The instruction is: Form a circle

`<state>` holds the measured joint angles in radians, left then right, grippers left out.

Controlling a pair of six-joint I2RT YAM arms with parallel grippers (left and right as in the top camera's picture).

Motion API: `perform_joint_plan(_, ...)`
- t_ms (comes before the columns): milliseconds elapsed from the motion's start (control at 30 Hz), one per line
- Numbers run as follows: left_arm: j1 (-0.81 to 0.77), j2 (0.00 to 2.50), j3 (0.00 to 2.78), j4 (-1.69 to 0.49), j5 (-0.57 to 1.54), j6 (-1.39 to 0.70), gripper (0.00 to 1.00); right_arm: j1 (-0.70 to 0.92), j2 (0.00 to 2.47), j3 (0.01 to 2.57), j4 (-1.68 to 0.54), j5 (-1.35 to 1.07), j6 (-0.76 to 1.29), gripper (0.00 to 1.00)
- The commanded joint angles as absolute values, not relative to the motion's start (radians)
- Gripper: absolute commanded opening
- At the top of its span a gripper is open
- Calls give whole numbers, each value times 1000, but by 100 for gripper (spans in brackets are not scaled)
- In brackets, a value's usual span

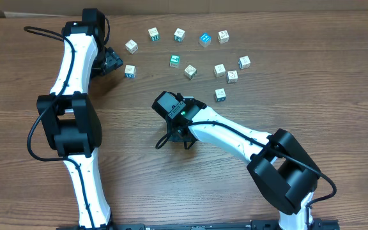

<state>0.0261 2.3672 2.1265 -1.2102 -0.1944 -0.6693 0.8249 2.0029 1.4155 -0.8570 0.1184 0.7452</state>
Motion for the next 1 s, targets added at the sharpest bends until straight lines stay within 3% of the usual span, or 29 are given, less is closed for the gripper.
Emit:
perform_joint_plan(0,19,2332,2123,-1210,-190,-650,99,823,2005,1411,-854,138,764,30)
perform_joint_plan(133,19,2332,2123,-1210,-190,-650,100,823,2005,1411,-860,138,768,41)
perform_joint_plan(233,19,2332,2123,-1210,-190,-650,99,823,2005,1411,-866,138,782,42)
perform_joint_plan(967,19,2332,2123,-1210,-190,-650,99,825,2005,1392,-857,131,786,41)
